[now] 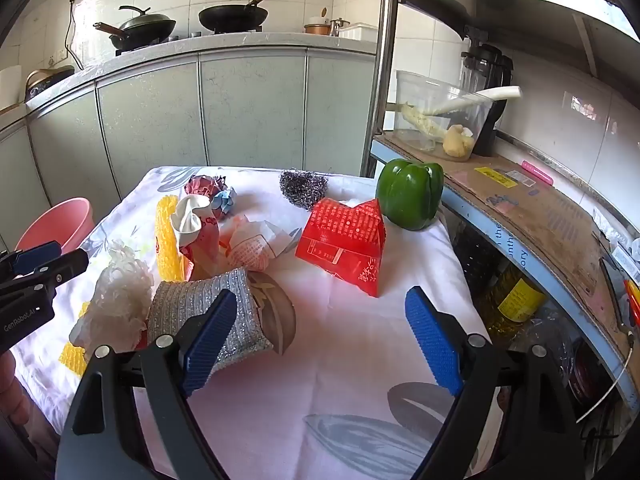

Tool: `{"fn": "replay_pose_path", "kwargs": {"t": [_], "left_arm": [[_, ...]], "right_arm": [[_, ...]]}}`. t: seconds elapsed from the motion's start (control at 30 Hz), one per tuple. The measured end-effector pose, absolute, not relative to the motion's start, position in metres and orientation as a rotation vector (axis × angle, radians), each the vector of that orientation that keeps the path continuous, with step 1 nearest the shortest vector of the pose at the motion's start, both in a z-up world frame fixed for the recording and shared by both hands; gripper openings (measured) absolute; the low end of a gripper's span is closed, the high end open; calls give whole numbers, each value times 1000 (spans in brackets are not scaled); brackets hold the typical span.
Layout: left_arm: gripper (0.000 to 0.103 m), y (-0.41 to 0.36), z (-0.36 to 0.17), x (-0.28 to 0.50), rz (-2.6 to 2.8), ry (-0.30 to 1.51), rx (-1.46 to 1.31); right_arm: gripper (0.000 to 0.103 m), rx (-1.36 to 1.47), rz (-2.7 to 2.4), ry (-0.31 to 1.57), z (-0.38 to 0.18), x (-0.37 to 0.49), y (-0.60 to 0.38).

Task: Collect trash
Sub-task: 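Move the left tool to the yellow foam net while the right tool approaches the bubble wrap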

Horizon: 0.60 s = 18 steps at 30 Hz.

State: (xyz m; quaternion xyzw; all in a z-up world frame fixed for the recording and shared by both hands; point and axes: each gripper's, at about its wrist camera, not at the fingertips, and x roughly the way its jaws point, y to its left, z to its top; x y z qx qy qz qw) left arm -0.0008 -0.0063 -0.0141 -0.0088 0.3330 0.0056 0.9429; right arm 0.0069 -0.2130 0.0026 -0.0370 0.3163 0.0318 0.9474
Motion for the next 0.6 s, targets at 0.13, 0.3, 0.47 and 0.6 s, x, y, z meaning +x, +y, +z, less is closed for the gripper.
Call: {"fn": "replay_pose_path", "kwargs": {"t": [0.13,0.3,0.47,0.6], "left_arm": [[51,-8,-19,-1,11,681,-19],[51,-3,-13,1,10,684,-19],[51,-4,-14,1,9,686,-17],[51,-1,-11,-1,8,687,-16]], "right_arm": [[87,-75,64,643,2,7,-213],[87,-74,65,643,2,6,-213],[87,-74,65,643,2,6,-213],[87,-74,65,644,2,6,-213]]}}
